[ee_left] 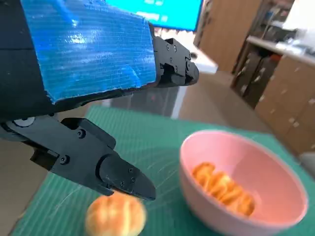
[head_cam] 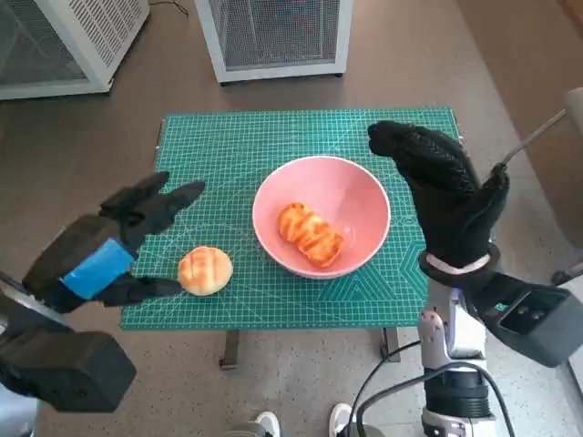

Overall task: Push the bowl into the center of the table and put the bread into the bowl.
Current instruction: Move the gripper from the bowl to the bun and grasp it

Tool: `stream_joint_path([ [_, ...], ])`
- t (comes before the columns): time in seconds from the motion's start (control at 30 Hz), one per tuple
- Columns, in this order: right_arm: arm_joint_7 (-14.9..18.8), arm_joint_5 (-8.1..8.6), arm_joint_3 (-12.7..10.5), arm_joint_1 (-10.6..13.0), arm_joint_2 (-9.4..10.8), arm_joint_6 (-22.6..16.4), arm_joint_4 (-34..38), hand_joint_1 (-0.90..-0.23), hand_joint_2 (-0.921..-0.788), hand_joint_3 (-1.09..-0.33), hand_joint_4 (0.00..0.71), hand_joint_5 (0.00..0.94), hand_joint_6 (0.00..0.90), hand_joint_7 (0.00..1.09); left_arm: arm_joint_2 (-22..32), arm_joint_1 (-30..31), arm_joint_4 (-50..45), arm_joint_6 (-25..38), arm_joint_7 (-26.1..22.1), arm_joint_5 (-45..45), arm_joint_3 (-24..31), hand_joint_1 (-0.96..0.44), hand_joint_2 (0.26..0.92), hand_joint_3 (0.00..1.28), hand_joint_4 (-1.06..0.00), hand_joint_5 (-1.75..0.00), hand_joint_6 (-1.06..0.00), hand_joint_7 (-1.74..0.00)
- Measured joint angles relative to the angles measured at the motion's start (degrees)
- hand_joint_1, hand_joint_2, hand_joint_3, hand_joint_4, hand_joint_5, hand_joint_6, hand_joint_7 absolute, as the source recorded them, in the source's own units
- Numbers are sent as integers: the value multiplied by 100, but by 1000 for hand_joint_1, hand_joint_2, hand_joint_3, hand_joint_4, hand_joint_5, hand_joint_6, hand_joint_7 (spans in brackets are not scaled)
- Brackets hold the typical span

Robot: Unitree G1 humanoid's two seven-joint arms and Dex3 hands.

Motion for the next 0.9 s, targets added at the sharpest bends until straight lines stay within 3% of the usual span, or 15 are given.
stream_joint_path([
  [0.33, -6, -33, -1, 0, 3, 2, 1, -372, -921, -557, 509, 28, 139, 873, 59, 333, 464, -477, 335, 418, -175, -313, 769, 4, -158, 0, -266, -34],
  [0.9, -49, -69, 6, 82, 0, 131, -107, -374, -921, -574, 511, 37, 119, 928, -138, 274, 1664, -855, 956, 1222, -1182, -322, 783, 4, -148, 0, -276, -15],
])
